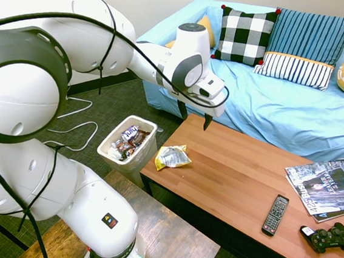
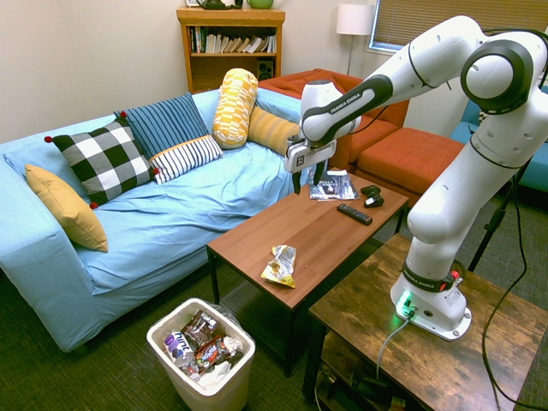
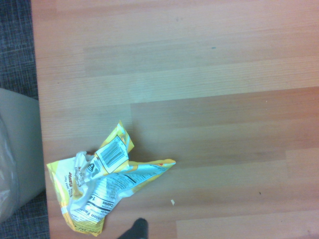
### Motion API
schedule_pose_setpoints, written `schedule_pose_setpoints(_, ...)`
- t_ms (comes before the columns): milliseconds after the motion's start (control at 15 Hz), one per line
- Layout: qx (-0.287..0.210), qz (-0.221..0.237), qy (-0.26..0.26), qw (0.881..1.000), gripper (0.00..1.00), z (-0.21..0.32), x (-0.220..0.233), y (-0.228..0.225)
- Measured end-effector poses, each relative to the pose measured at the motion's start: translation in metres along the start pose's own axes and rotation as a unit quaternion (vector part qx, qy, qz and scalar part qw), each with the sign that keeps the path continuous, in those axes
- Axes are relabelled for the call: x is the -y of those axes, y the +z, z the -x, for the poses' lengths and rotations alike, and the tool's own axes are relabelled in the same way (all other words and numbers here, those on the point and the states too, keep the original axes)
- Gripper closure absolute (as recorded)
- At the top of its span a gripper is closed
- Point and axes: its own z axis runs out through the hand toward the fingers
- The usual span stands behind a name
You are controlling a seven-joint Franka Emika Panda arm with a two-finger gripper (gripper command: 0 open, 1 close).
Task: Throw the chip bag in the trash bin
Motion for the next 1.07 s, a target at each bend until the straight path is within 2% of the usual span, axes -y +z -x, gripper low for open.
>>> schedule_pose_setpoints(200,0.005,0.008,0.005,1.0,0.0,0.004,0.004,0.005)
schedule_pose_setpoints(400,0.023,0.026,0.038,0.999,0.0,0.021,0.029,0.029)
schedule_pose_setpoints(733,0.08,0.063,0.106,0.989,0.0,0.043,0.061,0.094)
schedule_pose_setpoints(1067,0.1,0.088,0.158,0.978,0.0,0.055,0.094,0.167)
